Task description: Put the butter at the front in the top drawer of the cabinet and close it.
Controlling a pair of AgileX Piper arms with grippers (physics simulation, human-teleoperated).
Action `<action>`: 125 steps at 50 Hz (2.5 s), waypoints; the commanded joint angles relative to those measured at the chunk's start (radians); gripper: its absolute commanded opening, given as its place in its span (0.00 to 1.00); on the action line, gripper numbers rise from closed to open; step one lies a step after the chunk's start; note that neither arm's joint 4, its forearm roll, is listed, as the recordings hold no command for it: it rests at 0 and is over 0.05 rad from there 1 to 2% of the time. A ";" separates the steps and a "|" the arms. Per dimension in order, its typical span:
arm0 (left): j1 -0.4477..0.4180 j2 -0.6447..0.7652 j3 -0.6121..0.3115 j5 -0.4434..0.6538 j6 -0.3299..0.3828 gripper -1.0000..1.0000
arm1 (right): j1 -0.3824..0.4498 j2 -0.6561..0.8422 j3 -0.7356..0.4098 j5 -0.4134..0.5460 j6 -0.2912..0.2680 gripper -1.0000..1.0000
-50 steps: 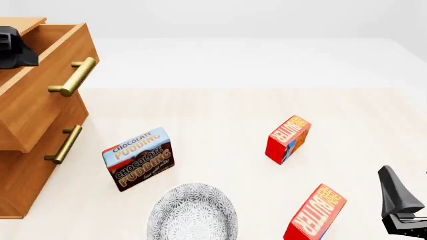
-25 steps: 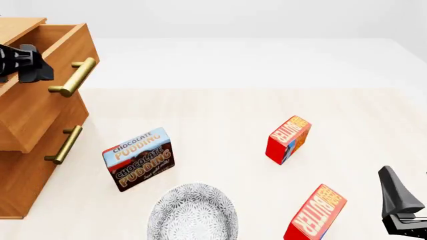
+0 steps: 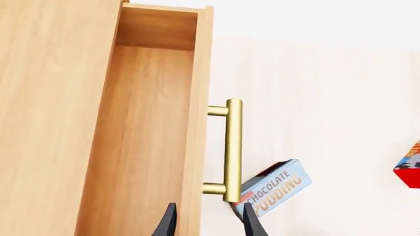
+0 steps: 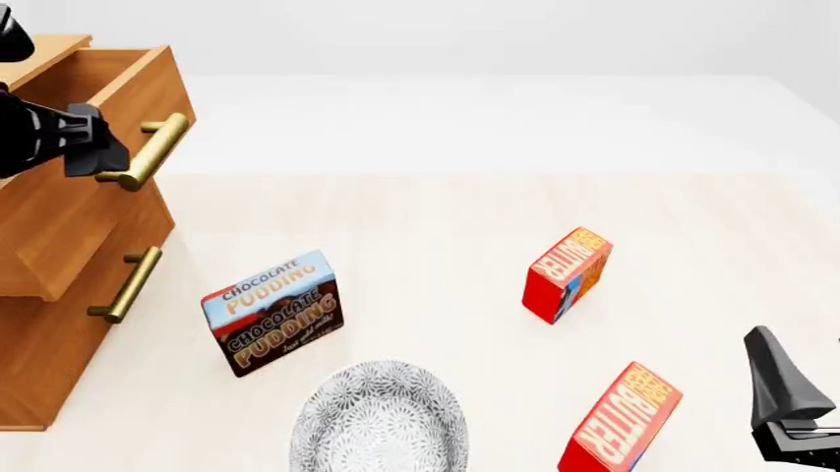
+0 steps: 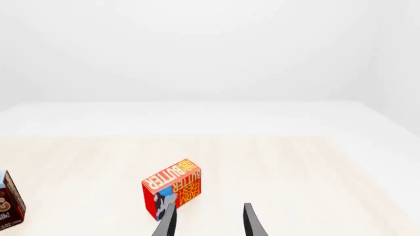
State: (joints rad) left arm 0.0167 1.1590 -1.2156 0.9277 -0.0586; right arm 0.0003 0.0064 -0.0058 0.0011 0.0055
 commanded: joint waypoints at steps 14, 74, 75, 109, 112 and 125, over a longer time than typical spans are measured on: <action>-0.050 0.024 -0.007 -0.011 -0.020 1.00 | 0.000 -0.001 0.001 0.000 -0.001 1.00; -0.258 0.132 -0.029 -0.080 -0.107 1.00 | 0.000 -0.001 0.001 0.000 -0.001 1.00; -0.257 0.135 -0.033 -0.079 -0.103 1.00 | 0.000 -0.001 0.001 0.000 -0.001 1.00; -0.385 0.160 -0.049 -0.094 -0.153 1.00 | 0.000 -0.001 0.001 0.000 -0.001 1.00; -0.378 0.148 -0.040 -0.099 -0.151 1.00 | 0.000 -0.001 0.001 0.000 -0.001 1.00; -0.437 0.184 -0.082 -0.099 -0.164 1.00 | 0.000 -0.001 0.001 0.000 -0.001 1.00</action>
State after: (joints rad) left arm -0.3423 1.3130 -1.2733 0.8474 -0.2426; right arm 0.0002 0.0064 -0.0058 0.0011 0.0055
